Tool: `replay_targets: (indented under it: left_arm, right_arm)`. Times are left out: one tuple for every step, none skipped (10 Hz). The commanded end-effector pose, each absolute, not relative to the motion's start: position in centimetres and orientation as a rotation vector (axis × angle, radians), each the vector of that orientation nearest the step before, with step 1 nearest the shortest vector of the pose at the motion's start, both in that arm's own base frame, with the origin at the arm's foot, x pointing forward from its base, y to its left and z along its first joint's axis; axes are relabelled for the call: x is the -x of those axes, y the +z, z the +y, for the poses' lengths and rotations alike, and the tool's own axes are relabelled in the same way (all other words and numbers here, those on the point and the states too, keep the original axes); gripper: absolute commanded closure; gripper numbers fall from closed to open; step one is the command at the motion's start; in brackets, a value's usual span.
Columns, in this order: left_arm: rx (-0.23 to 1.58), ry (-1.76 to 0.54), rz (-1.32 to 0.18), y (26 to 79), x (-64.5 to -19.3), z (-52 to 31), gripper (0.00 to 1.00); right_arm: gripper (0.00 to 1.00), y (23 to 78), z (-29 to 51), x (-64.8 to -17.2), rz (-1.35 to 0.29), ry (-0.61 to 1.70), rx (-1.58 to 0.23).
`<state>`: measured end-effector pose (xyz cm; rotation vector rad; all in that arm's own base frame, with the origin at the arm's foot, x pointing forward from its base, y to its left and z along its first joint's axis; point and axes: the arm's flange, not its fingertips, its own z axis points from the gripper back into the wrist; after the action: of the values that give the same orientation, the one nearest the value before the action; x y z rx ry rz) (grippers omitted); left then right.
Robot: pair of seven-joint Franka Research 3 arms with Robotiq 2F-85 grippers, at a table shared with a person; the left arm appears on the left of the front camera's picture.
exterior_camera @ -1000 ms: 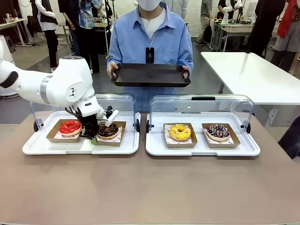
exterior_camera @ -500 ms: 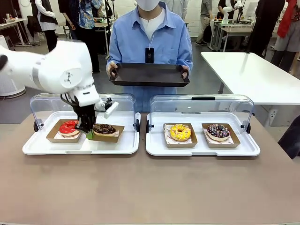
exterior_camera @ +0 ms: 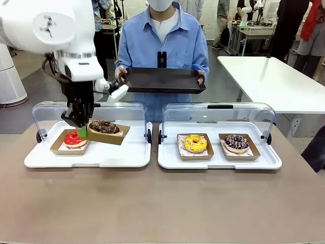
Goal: Provide the desired donut to the person.
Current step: Pick up and lift the Paper togo box containing the Donut pointed at by the person.
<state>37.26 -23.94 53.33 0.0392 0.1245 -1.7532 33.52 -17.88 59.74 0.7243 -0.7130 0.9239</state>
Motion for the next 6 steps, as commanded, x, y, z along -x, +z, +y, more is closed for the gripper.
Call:
replay_targets:
  left_arm:
    - [-0.088, -1.729, 0.070, 57.2, -36.7, -25.1, 1.00]
    - [-0.108, -1.730, 0.032, 59.7, -36.5, -25.6, 1.00]
    - [-0.117, -1.731, 0.004, 61.9, -36.6, -26.0, 1.00]
    - [-0.111, -1.720, -0.015, 63.1, -37.2, -26.0, 1.00]
    - [-0.106, -1.702, -0.021, 63.8, -38.0, -26.1, 1.00]
    - [-0.118, -1.688, -0.030, 64.2, -38.7, -25.9, 1.00]
  right_arm:
    - [0.00, 59.8, -17.9, -33.5, -0.723, 0.928, -0.735]
    - [0.00, 59.8, -17.9, -33.5, -0.723, 0.928, -0.735]
    - [0.00, 59.8, -17.9, -33.5, -0.723, 0.928, -0.735]
    - [0.00, 59.8, -17.9, -33.5, -0.723, 0.928, -0.735]
    - [0.00, 59.8, -17.9, -33.5, -0.723, 0.928, -0.735]
    - [0.00, 59.8, -17.9, -33.5, -0.723, 0.928, -0.735]
